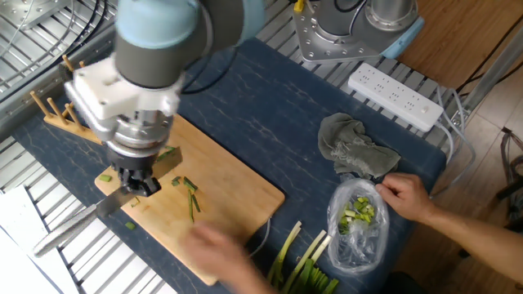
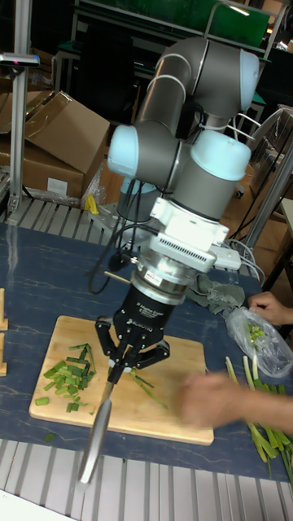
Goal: Chop the scallions
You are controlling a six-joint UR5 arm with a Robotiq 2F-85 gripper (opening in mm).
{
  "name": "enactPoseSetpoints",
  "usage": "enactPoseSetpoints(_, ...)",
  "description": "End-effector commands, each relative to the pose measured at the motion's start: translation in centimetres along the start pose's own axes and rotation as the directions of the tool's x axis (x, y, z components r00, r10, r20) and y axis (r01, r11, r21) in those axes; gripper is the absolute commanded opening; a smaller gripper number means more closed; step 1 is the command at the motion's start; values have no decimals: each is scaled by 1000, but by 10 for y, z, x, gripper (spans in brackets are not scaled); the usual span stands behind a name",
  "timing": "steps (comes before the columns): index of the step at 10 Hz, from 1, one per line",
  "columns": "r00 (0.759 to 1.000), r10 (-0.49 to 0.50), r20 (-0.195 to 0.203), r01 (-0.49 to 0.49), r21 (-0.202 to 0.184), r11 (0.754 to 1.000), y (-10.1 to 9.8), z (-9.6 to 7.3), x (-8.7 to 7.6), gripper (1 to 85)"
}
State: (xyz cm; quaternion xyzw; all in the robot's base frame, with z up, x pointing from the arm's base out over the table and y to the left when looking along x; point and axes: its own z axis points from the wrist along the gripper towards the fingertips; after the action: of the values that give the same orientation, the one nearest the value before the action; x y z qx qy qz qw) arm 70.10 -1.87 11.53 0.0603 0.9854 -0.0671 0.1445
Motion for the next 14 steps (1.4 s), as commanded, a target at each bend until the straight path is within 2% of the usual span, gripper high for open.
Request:
enactPoseSetpoints(1,984,-165,-65,162,-59,985,-13,-7,4,13)
enactPoseSetpoints(2,969,-235,-69,232,-54,971,-20,-10,4,13)
enactPoseSetpoints(5,941,-337,-23,338,31,941,-46,-18,-15,13)
enactPoseSetpoints(6,914,-406,-7,404,101,909,-66,-20,-28,13)
enactPoseSetpoints(8,892,-452,-18,447,187,875,-103,-23,-39,13)
enactPoseSetpoints(9,901,-432,-24,429,175,886,-110,-22,-35,13)
enactPoseSetpoints(10,903,-428,-30,426,177,887,-119,-24,-33,13)
enactPoseSetpoints(11,905,-423,-42,424,164,891,-123,-32,-25,13)
enactPoseSetpoints(12,901,-431,-60,434,174,884,-132,-45,-18,13)
enactPoseSetpoints(14,886,-456,-87,464,214,859,-155,-57,-12,13)
